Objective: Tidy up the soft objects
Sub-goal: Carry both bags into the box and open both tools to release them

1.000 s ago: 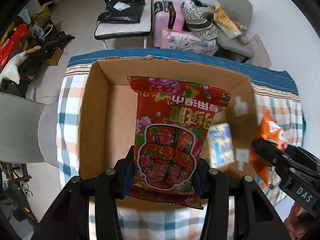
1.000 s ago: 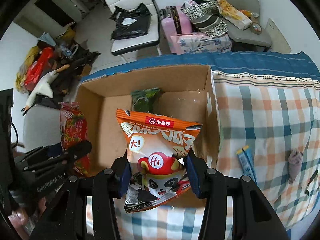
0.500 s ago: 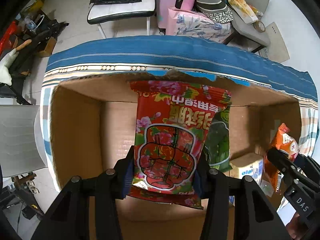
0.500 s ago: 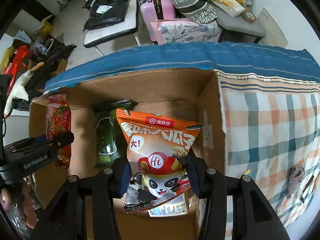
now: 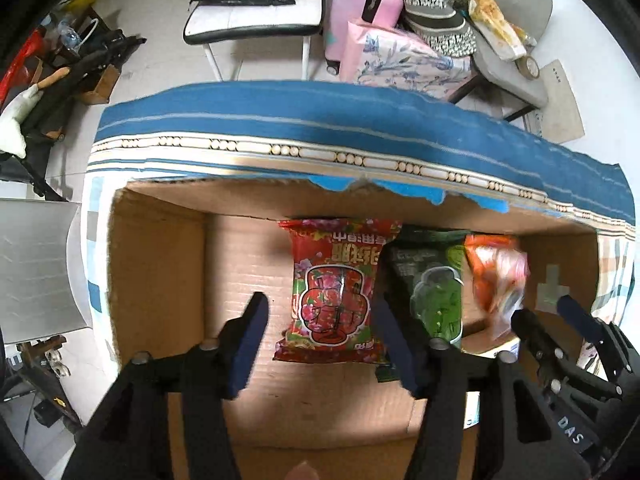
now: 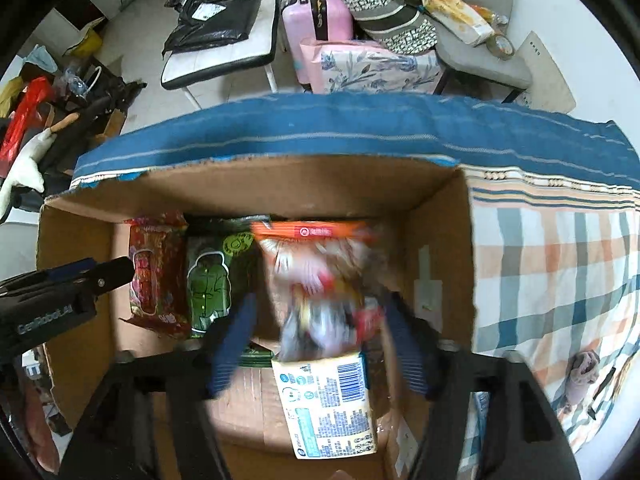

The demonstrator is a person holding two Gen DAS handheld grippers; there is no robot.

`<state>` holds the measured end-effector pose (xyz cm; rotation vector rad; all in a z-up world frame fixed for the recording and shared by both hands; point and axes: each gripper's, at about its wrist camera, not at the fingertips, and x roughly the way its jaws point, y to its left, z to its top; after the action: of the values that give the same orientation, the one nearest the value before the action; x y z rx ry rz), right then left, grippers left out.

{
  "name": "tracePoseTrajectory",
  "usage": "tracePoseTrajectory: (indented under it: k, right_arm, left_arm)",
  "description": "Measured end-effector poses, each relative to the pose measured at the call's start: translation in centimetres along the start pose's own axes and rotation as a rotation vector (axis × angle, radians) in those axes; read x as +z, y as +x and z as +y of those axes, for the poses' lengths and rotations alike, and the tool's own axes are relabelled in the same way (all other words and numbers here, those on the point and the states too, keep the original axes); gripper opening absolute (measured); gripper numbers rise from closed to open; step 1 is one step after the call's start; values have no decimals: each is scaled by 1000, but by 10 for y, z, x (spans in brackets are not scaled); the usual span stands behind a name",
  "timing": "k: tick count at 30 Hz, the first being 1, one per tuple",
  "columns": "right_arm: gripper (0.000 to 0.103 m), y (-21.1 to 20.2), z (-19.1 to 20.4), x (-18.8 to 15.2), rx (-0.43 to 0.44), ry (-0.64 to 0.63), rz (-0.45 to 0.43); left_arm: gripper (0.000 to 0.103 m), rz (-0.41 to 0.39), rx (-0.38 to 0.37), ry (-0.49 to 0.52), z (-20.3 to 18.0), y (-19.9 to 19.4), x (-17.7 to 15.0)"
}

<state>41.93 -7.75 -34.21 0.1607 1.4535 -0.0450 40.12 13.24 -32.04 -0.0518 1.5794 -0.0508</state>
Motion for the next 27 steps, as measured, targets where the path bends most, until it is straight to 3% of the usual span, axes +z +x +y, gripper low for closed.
tracePoseTrajectory:
  k: [1,6,10,21,27]
  right_arm:
    - [93,-3,0,0,6,-1,-10]
    - [102,-19,1,-5,20,-23,-32]
    - [103,-33,5,-20,3,-53,-42]
    - [103,-79,5,-86,3,-105,-82]
    - [103,-119,3,-129,24,-129,-127]
  left_arm:
    - [62,-9,6,-1,1,-4,-1]
    - [79,-50,22,-3,4,-19,-12]
    - [96,-75,49,-10,6,-30,-29]
    - [97,-162,48,-42,4,-73,-103]
    - [97,-234,91,-31,-6,-102,-156]
